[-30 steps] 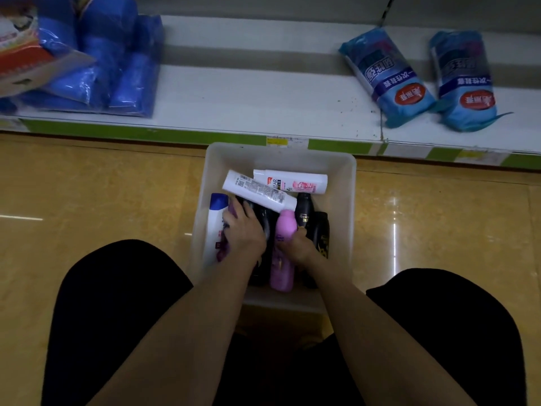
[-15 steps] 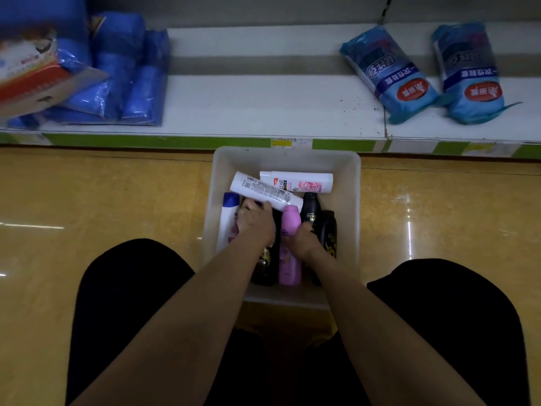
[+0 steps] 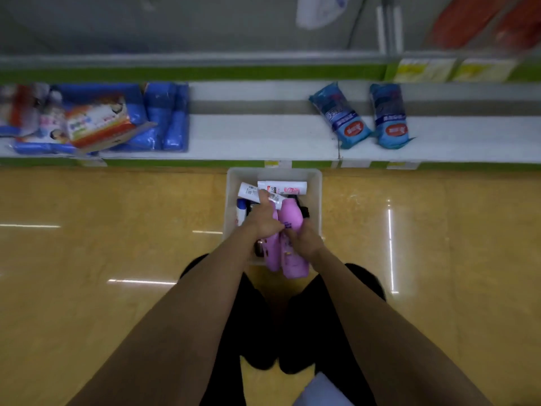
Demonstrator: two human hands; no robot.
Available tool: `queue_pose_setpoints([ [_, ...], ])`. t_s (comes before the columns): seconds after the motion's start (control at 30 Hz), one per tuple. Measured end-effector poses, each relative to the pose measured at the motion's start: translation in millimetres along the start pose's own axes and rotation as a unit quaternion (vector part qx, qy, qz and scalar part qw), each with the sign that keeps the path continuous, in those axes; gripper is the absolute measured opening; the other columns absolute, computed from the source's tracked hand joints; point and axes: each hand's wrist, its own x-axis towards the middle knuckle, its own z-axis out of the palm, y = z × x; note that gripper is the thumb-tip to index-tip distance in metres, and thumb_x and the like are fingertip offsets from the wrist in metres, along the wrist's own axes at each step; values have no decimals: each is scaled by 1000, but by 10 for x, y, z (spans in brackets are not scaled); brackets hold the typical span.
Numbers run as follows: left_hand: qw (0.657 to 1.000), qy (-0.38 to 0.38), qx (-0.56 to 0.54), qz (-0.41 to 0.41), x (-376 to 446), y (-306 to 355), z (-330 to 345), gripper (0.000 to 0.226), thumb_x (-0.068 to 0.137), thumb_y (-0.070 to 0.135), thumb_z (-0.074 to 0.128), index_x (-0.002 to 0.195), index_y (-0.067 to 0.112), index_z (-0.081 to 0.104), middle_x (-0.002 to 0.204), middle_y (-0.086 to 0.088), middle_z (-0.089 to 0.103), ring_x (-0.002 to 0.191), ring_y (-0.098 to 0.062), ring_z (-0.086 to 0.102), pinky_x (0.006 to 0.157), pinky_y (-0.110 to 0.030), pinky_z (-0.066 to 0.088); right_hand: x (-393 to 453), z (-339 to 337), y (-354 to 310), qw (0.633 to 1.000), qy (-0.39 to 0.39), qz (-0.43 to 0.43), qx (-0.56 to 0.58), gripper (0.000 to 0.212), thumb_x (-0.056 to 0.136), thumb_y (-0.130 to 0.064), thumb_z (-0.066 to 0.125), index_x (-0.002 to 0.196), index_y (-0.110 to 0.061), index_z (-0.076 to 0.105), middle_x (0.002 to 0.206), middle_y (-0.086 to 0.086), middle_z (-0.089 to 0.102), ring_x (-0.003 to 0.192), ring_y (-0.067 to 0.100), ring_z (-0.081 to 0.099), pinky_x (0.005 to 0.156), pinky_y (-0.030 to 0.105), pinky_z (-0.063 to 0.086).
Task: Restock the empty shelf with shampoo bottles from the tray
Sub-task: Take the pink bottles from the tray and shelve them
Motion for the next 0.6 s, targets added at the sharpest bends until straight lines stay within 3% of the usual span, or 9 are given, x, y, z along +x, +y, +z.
queue_pose_setpoints([
  [0.07, 999, 7, -31, -16, -345, 233, -225, 86, 84, 16, 67, 146, 4, 9, 146, -13, 34, 129, -29, 43, 92, -27, 39, -389, -230, -248, 999, 6, -8, 40, 44, 95, -28, 51, 126, -2, 35, 117, 19, 55, 94, 33, 60, 74, 34, 44],
  [0.13, 998, 9, -57, -18, -717, 491, -454, 71, 84, 27, 68, 140, 3, 32, 140, -14, 40, 125, -28, 49, 94, -29, 43, -805, -473, -517, 993, 7, -26, 114, 31, 93, -22, 53, 116, -9, 36, 106, 15, 54, 74, 21, 58, 67, 35, 50],
  [0.17, 996, 14, -87, -18, -916, 635, -553, 65, 82, 34, 70, 132, 2, 43, 132, -16, 50, 118, -28, 55, 92, -33, 47, -1008, -592, -654, 990, 8, -33, 135, 28, 93, -21, 53, 114, -12, 36, 103, 13, 54, 74, 20, 58, 70, 39, 52],
  [0.23, 990, 34, -137, -20, -1246, 906, -707, 79, 69, 58, 70, 122, 1, 53, 119, -17, 62, 106, -31, 63, 87, -41, 53, -1351, -778, -897, 986, -8, -31, 163, 29, 95, -24, 50, 119, -13, 37, 97, 9, 58, 79, 22, 60, 76, 41, 53],
  [0.3, 988, 62, -139, -14, -1574, 1177, -884, 93, 61, 71, 63, 122, 2, 52, 118, -17, 62, 106, -33, 62, 89, -44, 53, -1700, -955, -1158, 981, -22, -32, 191, 28, 97, -26, 47, 120, -14, 36, 90, 5, 60, 75, 19, 61, 68, 35, 53],
  [0.43, 980, 105, -171, -13, -2138, 1617, -1207, 79, 75, 64, 61, 126, 8, 38, 117, -14, 59, 104, -32, 61, 88, -41, 53, -2268, -1209, -1593, 976, -25, -49, 210, 34, 95, -26, 49, 122, -7, 42, 102, 15, 64, 74, 23, 64, 65, 34, 53],
  [0.5, 977, 98, -188, -20, -2373, 1774, -1366, 86, 74, 68, 59, 129, 7, 34, 119, -13, 57, 106, -32, 61, 89, -42, 53, -2546, -1297, -1809, 977, -24, -60, 205, 30, 93, -24, 52, 116, -6, 44, 100, 15, 62, 71, 22, 63, 61, 33, 53],
  [0.6, 970, 55, -234, -40, -2670, 1951, -1648, 94, 64, 71, 65, 125, 4, 39, 116, -15, 60, 101, -33, 64, 87, -44, 55, -2849, -1415, -2050, 980, -19, -69, 186, 46, 87, -28, 62, 121, -3, 44, 105, 17, 64, 72, 23, 65, 61, 33, 55],
])
